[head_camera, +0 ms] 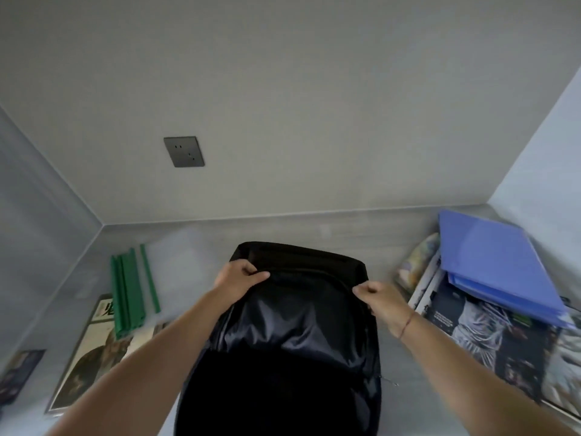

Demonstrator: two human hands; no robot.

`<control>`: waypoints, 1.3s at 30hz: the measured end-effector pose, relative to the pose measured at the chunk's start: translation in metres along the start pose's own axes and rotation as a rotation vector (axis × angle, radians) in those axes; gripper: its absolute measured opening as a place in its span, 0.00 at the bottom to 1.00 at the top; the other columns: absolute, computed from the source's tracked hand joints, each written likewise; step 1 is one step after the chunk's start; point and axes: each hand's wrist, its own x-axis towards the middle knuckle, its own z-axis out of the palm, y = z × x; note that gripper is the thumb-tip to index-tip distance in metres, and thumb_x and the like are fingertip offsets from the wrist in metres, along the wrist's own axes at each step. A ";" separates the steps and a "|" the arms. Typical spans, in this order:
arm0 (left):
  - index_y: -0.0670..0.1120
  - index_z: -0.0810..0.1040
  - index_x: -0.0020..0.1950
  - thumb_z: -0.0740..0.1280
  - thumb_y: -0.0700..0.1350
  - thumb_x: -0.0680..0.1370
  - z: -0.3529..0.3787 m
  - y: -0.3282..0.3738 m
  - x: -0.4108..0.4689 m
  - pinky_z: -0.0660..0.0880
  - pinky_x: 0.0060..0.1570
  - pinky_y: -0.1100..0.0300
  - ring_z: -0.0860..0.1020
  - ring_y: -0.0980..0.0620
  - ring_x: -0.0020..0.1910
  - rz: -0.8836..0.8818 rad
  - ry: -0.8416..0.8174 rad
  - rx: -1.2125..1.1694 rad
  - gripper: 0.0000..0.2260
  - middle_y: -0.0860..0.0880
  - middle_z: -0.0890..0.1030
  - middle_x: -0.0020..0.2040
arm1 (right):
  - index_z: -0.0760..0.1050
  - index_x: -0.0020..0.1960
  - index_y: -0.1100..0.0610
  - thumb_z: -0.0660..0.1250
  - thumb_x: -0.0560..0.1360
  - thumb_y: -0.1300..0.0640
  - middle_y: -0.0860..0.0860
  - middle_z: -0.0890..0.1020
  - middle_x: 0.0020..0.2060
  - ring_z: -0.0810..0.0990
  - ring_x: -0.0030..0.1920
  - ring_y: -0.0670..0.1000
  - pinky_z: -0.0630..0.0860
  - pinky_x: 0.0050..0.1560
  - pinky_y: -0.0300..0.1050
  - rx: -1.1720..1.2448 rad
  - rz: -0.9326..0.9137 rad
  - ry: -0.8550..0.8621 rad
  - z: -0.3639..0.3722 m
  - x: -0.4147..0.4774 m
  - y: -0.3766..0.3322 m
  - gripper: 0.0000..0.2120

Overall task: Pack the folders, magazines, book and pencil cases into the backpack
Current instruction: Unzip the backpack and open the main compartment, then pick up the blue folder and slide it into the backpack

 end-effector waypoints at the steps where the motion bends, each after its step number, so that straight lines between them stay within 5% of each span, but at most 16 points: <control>1: 0.48 0.77 0.41 0.75 0.55 0.67 0.005 -0.008 -0.001 0.73 0.50 0.53 0.77 0.46 0.48 -0.022 0.100 0.090 0.13 0.48 0.78 0.43 | 0.73 0.38 0.56 0.66 0.76 0.54 0.49 0.71 0.30 0.70 0.34 0.48 0.64 0.34 0.40 -0.039 -0.011 0.035 0.010 -0.001 0.005 0.10; 4: 0.51 0.69 0.61 0.71 0.68 0.60 0.013 -0.033 -0.011 0.60 0.65 0.42 0.65 0.43 0.66 -0.237 0.304 0.348 0.36 0.46 0.68 0.64 | 0.70 0.47 0.53 0.68 0.69 0.38 0.51 0.71 0.45 0.71 0.47 0.48 0.69 0.49 0.43 -0.082 -0.027 0.136 0.028 -0.009 0.025 0.20; 6: 0.50 0.55 0.71 0.69 0.73 0.56 0.016 -0.051 -0.017 0.55 0.67 0.37 0.60 0.41 0.71 -0.396 0.263 0.277 0.52 0.45 0.60 0.71 | 0.59 0.70 0.52 0.71 0.62 0.33 0.53 0.64 0.66 0.65 0.67 0.51 0.63 0.68 0.52 -0.255 0.050 0.171 0.034 -0.020 0.042 0.45; 8: 0.48 0.52 0.73 0.67 0.75 0.55 0.020 -0.064 -0.019 0.60 0.68 0.38 0.65 0.39 0.69 -0.468 0.149 0.116 0.55 0.44 0.64 0.72 | 0.48 0.75 0.51 0.75 0.59 0.37 0.54 0.56 0.73 0.60 0.73 0.57 0.60 0.71 0.57 -0.276 0.125 0.191 0.042 -0.026 0.061 0.55; 11: 0.48 0.68 0.66 0.65 0.72 0.63 0.026 -0.070 -0.015 0.72 0.60 0.46 0.76 0.42 0.59 -0.361 0.073 0.089 0.41 0.45 0.77 0.62 | 0.71 0.60 0.61 0.75 0.66 0.50 0.58 0.79 0.55 0.78 0.57 0.59 0.75 0.58 0.52 -0.050 0.101 0.227 0.045 -0.011 0.071 0.28; 14: 0.49 0.74 0.59 0.64 0.63 0.72 0.032 -0.057 -0.002 0.73 0.46 0.55 0.79 0.44 0.51 -0.210 0.120 0.052 0.22 0.46 0.81 0.54 | 0.75 0.45 0.63 0.69 0.73 0.55 0.57 0.79 0.40 0.80 0.45 0.57 0.71 0.42 0.46 -0.019 0.061 0.249 0.043 0.014 0.054 0.11; 18: 0.48 0.77 0.54 0.64 0.60 0.74 0.031 -0.025 0.026 0.70 0.41 0.57 0.80 0.43 0.49 -0.098 0.213 -0.026 0.18 0.46 0.82 0.47 | 0.78 0.47 0.66 0.66 0.75 0.53 0.62 0.82 0.42 0.80 0.46 0.60 0.67 0.41 0.46 0.005 -0.040 0.392 0.024 0.054 0.021 0.14; 24: 0.52 0.73 0.46 0.64 0.66 0.70 0.026 0.029 0.076 0.67 0.31 0.61 0.74 0.54 0.35 -0.007 0.281 -0.106 0.18 0.59 0.75 0.35 | 0.77 0.51 0.63 0.64 0.75 0.44 0.57 0.80 0.43 0.79 0.49 0.59 0.68 0.44 0.45 -0.033 -0.092 0.454 -0.021 0.114 -0.015 0.21; 26: 0.49 0.70 0.49 0.65 0.65 0.70 0.030 0.033 0.087 0.70 0.35 0.56 0.76 0.48 0.41 -0.038 0.294 -0.090 0.21 0.55 0.75 0.39 | 0.77 0.54 0.62 0.64 0.75 0.45 0.57 0.81 0.46 0.79 0.53 0.60 0.68 0.46 0.43 -0.053 -0.108 0.431 -0.024 0.126 -0.014 0.20; 28: 0.47 0.67 0.57 0.64 0.64 0.72 0.041 0.030 0.090 0.72 0.53 0.47 0.75 0.42 0.54 -0.113 0.279 -0.037 0.25 0.47 0.76 0.53 | 0.71 0.65 0.60 0.64 0.75 0.46 0.58 0.79 0.57 0.76 0.61 0.58 0.69 0.54 0.43 -0.053 -0.092 0.373 -0.022 0.129 -0.010 0.24; 30: 0.45 0.59 0.70 0.63 0.64 0.73 0.053 0.023 0.087 0.61 0.67 0.44 0.66 0.40 0.68 -0.179 0.264 0.060 0.34 0.43 0.67 0.69 | 0.59 0.74 0.59 0.64 0.76 0.47 0.58 0.72 0.67 0.69 0.69 0.57 0.65 0.68 0.48 -0.033 -0.068 0.299 -0.017 0.124 -0.001 0.32; 35: 0.43 0.44 0.76 0.63 0.63 0.74 0.075 0.013 0.059 0.48 0.73 0.44 0.52 0.43 0.75 -0.042 0.385 0.220 0.42 0.42 0.52 0.76 | 0.48 0.77 0.58 0.61 0.77 0.43 0.56 0.55 0.77 0.55 0.76 0.56 0.54 0.75 0.53 -0.176 -0.089 0.343 -0.005 0.097 0.020 0.37; 39: 0.44 0.50 0.75 0.62 0.58 0.76 0.100 0.042 0.036 0.48 0.72 0.45 0.52 0.45 0.75 0.278 0.389 0.258 0.36 0.43 0.55 0.76 | 0.58 0.73 0.58 0.61 0.77 0.45 0.55 0.66 0.70 0.62 0.72 0.53 0.58 0.71 0.48 0.051 -0.106 0.437 -0.020 0.074 0.021 0.30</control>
